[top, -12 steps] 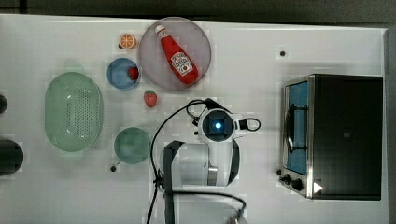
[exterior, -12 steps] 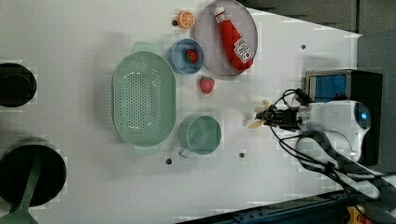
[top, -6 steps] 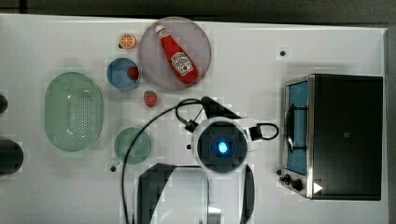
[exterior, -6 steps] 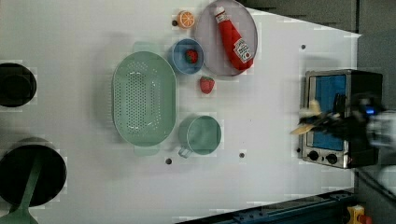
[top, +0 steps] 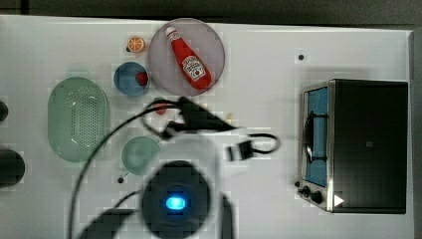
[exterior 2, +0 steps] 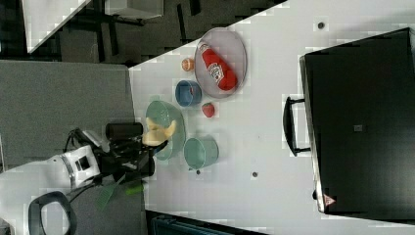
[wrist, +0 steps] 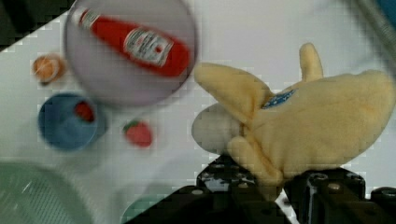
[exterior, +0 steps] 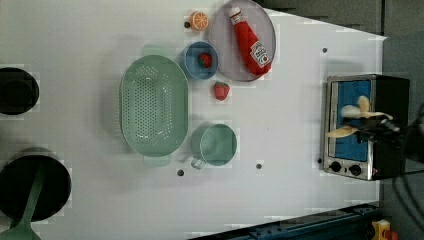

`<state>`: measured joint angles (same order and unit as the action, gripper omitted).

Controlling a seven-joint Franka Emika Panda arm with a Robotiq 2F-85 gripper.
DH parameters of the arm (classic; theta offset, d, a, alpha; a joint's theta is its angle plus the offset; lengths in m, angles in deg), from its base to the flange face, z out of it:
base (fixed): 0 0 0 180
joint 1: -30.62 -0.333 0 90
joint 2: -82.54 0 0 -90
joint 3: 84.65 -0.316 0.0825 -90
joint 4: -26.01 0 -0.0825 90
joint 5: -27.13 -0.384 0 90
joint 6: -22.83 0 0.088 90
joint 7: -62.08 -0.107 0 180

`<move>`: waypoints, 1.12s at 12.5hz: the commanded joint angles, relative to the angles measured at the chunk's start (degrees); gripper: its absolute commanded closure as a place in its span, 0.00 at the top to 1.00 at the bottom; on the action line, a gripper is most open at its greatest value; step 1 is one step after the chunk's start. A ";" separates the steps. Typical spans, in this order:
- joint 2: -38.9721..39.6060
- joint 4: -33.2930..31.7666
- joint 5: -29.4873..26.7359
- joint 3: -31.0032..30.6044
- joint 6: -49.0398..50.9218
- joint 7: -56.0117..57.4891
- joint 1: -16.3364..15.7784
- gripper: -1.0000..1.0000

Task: Pick Banana and place it in mug.

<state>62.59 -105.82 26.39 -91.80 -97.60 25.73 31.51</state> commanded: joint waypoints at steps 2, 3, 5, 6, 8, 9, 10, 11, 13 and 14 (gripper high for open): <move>3.13 -2.09 0.87 -9.90 1.03 -21.99 -4.55 0.28; 4.44 -2.10 0.58 -12.11 0.98 -26.50 -4.72 0.28; 7.81 -2.09 -0.12 -15.02 -0.29 -32.91 -4.78 0.28; 9.95 -2.13 -0.65 -16.05 -2.08 -34.75 -4.79 0.28; 14.96 -2.22 -1.34 -17.35 -8.15 -35.18 -4.80 0.28; 17.54 -2.41 -1.34 -17.68 -10.79 -35.22 -4.80 0.28; 20.11 -2.67 -1.34 -17.85 -13.48 -35.26 -4.80 0.28; 22.44 -2.88 -1.34 -17.86 -16.20 -35.26 -4.79 0.28; 25.95 -3.11 -1.11 -17.28 -18.93 -35.24 -4.73 0.28; 26.86 -3.19 -0.95 -16.91 -19.04 -35.26 -4.73 0.32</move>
<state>92.18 -109.73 25.96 -107.83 -115.90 -6.54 26.76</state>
